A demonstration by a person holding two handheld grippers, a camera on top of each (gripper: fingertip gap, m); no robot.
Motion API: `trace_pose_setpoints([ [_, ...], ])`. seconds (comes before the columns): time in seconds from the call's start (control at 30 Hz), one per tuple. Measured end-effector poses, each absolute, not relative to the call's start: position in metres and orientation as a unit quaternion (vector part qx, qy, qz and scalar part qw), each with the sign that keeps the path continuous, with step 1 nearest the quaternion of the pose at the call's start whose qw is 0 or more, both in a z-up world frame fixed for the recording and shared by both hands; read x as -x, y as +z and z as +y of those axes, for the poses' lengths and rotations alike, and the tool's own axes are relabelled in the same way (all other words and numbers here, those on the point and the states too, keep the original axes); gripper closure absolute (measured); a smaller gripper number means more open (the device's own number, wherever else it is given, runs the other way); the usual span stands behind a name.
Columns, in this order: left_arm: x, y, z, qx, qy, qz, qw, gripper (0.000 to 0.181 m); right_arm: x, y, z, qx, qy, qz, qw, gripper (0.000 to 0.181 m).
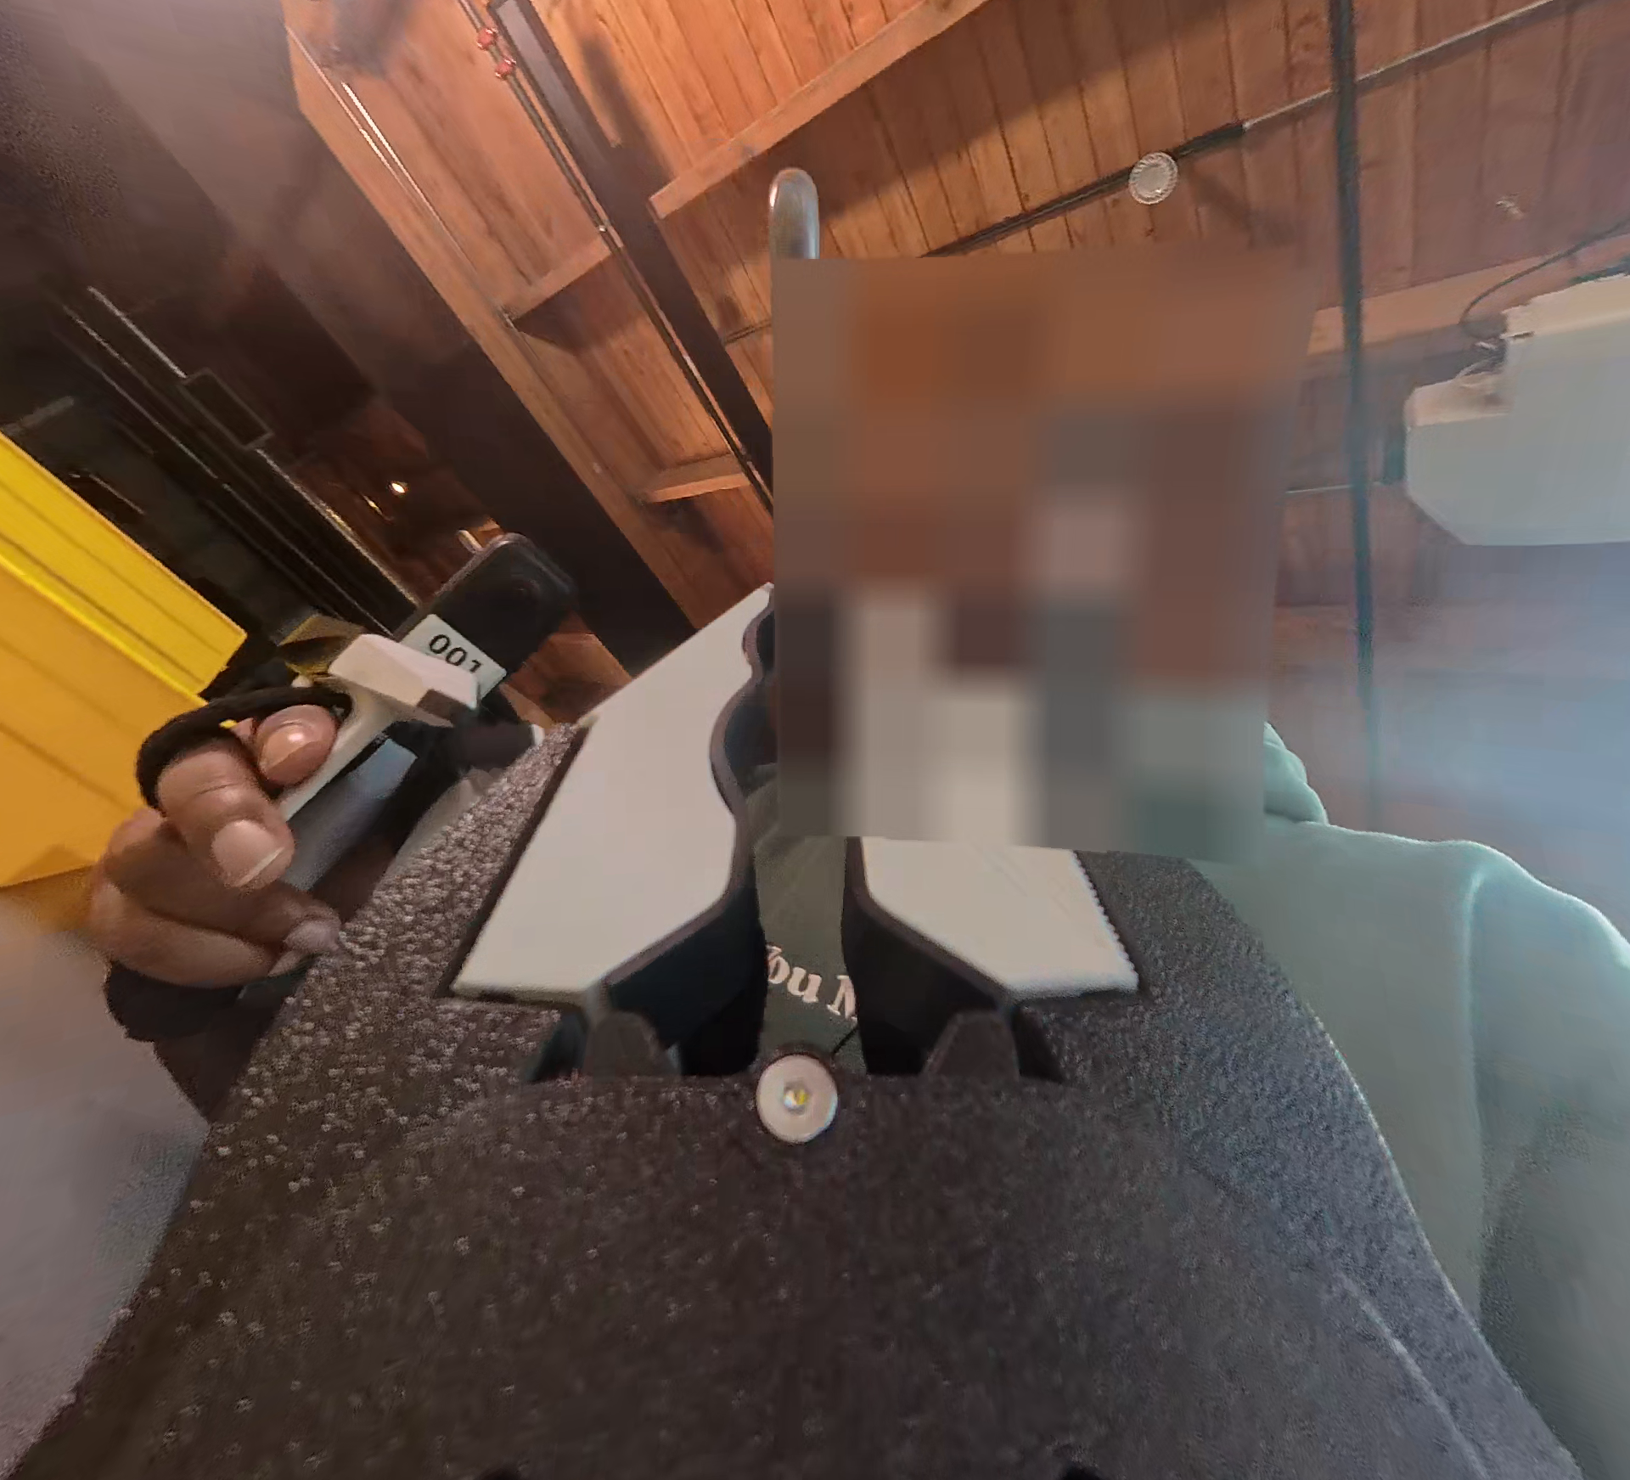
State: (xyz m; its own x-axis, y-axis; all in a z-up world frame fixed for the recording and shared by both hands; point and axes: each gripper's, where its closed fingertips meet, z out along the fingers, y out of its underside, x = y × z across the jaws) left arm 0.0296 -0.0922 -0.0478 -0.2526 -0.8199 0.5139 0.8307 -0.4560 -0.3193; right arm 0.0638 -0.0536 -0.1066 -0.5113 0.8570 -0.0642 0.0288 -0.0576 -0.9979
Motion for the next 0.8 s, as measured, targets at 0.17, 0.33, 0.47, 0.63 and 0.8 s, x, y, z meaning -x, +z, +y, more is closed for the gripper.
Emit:
trace_pose_setpoints([
  [0.17, -0.041, -0.037, -0.111, 0.29, -0.812, 0.055, 0.504, 0.175, -0.066, -0.107, -0.062, 0.357, 0.631, -0.608, 0.324, 0.167],
  [0.33, -0.046, -0.033, -0.121, 0.279, -0.819, 0.084, 0.494, 0.175, -0.067, -0.11, -0.066, 0.354, 0.63, -0.614, 0.317, 0.167],
  [0.47, -0.048, -0.033, -0.124, 0.277, -0.822, 0.093, 0.489, 0.175, -0.067, -0.111, -0.068, 0.353, 0.629, -0.617, 0.315, 0.167],
  [0.63, -0.05, -0.032, -0.127, 0.275, -0.822, 0.1, 0.488, 0.175, -0.067, -0.113, -0.068, 0.354, 0.628, -0.619, 0.312, 0.167],
  [0.8, -0.05, -0.032, -0.126, 0.278, -0.82, 0.1, 0.491, 0.175, -0.067, -0.116, -0.069, 0.355, 0.627, -0.621, 0.308, 0.167],
])
